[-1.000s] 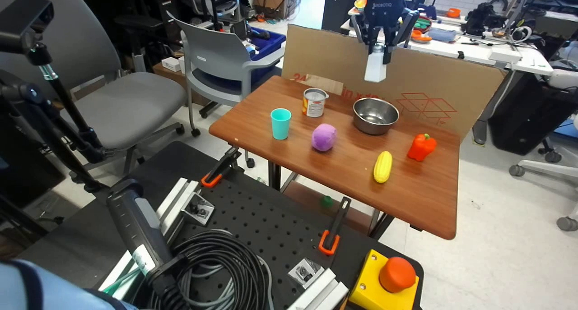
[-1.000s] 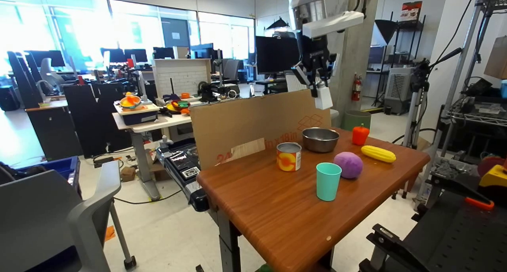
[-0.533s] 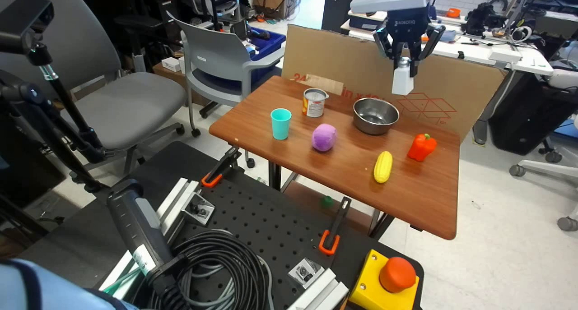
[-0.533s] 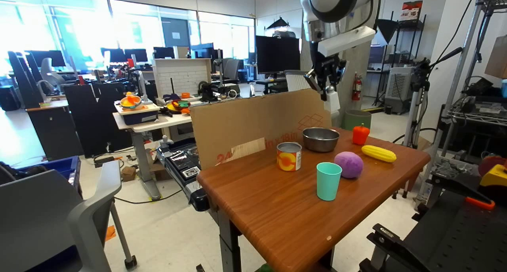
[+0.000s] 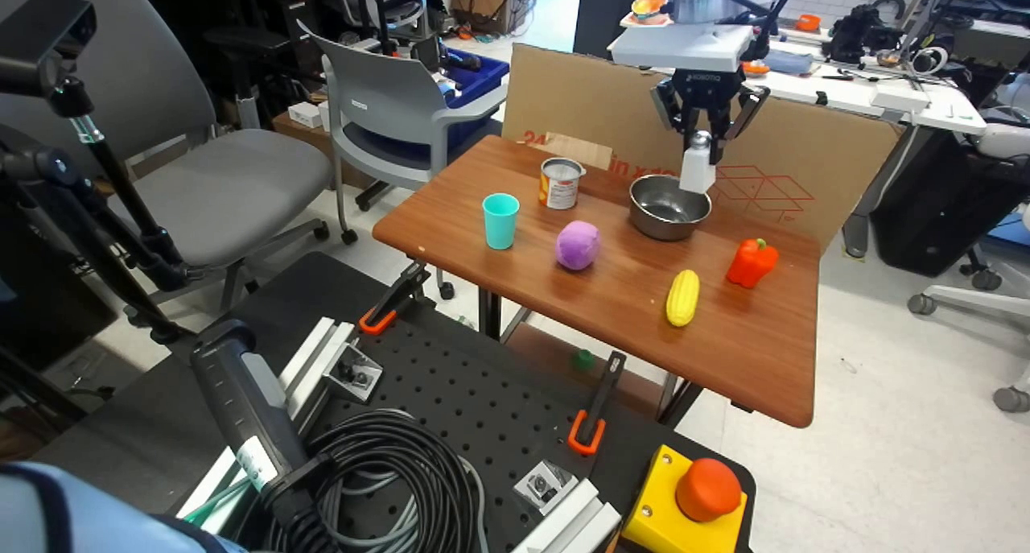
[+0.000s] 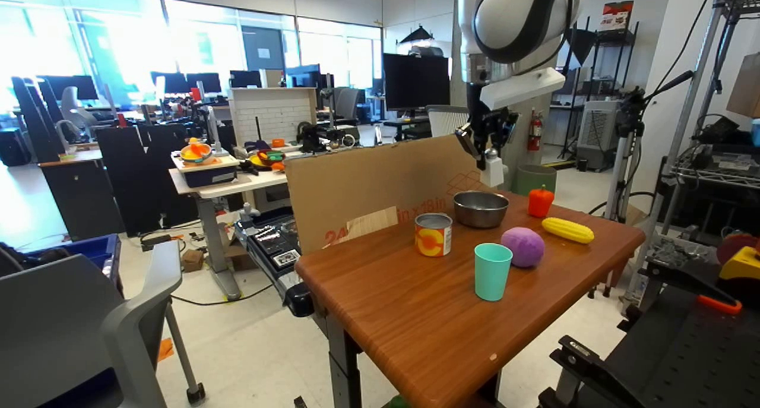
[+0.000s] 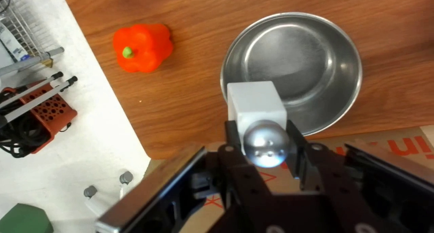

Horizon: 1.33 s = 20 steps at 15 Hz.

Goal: Put the shaker in the metal bowl

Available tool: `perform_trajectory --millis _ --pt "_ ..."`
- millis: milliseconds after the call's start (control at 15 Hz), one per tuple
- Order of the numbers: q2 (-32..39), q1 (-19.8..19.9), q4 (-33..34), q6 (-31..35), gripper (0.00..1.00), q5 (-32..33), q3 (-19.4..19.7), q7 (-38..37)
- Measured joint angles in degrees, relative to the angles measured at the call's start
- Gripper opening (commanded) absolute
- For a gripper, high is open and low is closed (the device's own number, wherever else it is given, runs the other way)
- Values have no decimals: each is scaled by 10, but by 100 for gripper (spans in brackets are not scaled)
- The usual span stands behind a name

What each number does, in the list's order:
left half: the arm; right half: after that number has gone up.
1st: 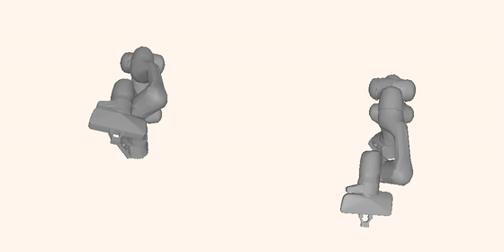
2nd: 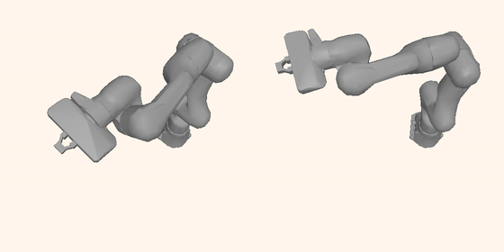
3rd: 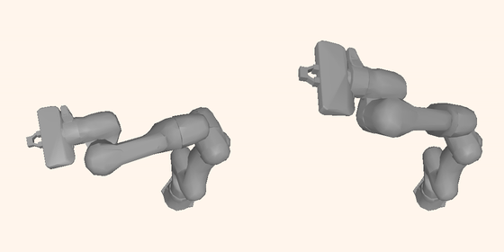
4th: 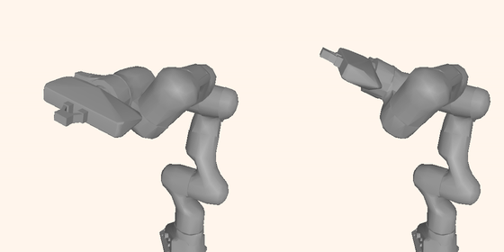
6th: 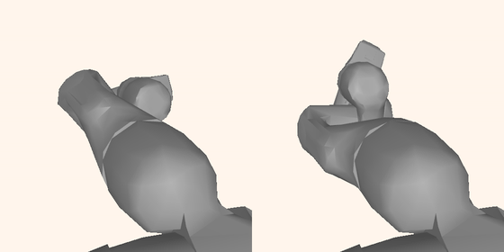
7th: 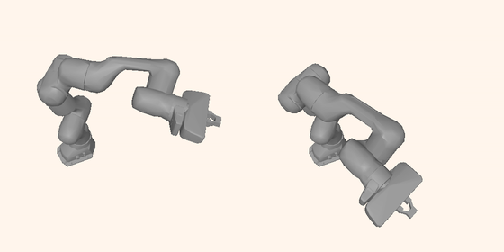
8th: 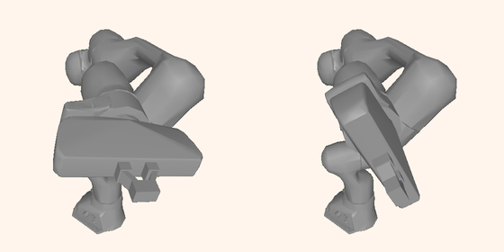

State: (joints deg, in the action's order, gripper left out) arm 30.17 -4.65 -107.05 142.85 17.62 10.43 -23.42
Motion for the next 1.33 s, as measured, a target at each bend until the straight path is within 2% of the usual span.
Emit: perform_trajectory --millis 467,1000,1067,1200,1333 --pt "31 33 -3 15 9 -99 -43 83" --pt "52 44 -2 15 9 -114 -52 121" --pt "53 44 -2 15 58 -114 -53 123" --pt "53 43 -2 15 66 -114 -55 127" --pt "53 43 -2 15 80 -114 -56 128"
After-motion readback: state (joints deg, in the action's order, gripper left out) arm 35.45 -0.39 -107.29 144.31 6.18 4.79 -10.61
